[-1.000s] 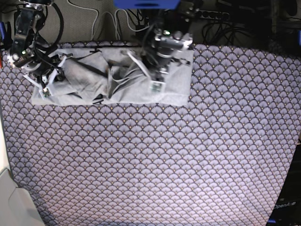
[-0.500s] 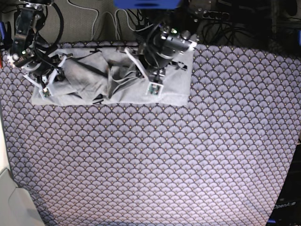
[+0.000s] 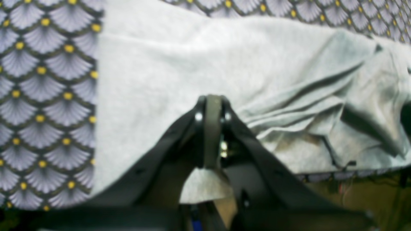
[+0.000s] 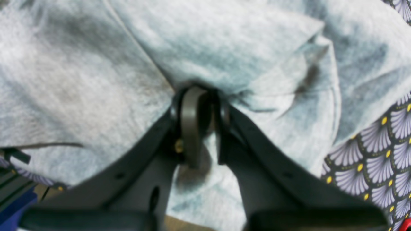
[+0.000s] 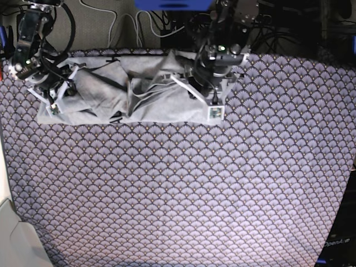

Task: Fold the T-shirt properly
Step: 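Lower the folded end onto the shirt and adjust with the left gripper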

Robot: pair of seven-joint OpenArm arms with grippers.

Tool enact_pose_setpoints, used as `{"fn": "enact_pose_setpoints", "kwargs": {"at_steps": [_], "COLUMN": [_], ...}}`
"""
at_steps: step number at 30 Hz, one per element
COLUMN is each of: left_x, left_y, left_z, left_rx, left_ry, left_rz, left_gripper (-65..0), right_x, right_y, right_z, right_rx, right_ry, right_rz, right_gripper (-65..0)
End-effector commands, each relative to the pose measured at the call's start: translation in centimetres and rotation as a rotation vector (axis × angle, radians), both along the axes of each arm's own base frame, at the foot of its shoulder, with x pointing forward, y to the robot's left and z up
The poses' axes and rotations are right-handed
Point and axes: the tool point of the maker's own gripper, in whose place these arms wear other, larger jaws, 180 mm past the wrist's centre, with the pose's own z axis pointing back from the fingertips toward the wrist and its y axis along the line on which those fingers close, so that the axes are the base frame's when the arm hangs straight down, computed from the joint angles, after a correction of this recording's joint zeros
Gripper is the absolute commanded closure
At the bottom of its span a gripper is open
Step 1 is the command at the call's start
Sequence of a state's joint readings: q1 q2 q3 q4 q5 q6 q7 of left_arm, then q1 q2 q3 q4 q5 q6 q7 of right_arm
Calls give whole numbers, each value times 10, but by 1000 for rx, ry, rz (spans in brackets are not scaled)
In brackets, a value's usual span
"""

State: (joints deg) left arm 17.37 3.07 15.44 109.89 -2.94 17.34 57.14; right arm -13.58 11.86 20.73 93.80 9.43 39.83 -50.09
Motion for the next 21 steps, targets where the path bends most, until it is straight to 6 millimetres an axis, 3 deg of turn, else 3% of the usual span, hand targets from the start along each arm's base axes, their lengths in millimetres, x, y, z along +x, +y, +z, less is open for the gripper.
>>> {"fn": "enact_pose_setpoints", "kwargs": {"at_steps": [1,5,11,18,21], "left_x": [4,-3,-6,-24,-20], "left_y": [-4,-6,-10,-73,-77], "left_z": [3,-12,-16,-19,-14], "left_rx": [-13,0,-4,-139,-137], "left_ry": [-13,35,49,128,110], "left_rz": [2,-8,-23,-199,-262], "left_gripper": [-3,-3,-3,-4,-4], "right_x": [-13,-14,-14,-14,-15], "right_y": [-9,-9,-9,-9,-9], "right_z": [-7,-7,-7,-7,-8], "right_rx": [-44,-44,-44,-44,-43], "right_ry": [64,65,65,65,70], "right_rz": [1,1,1,1,0], "right_gripper": [-69,-69,-69,-69,-69]}}
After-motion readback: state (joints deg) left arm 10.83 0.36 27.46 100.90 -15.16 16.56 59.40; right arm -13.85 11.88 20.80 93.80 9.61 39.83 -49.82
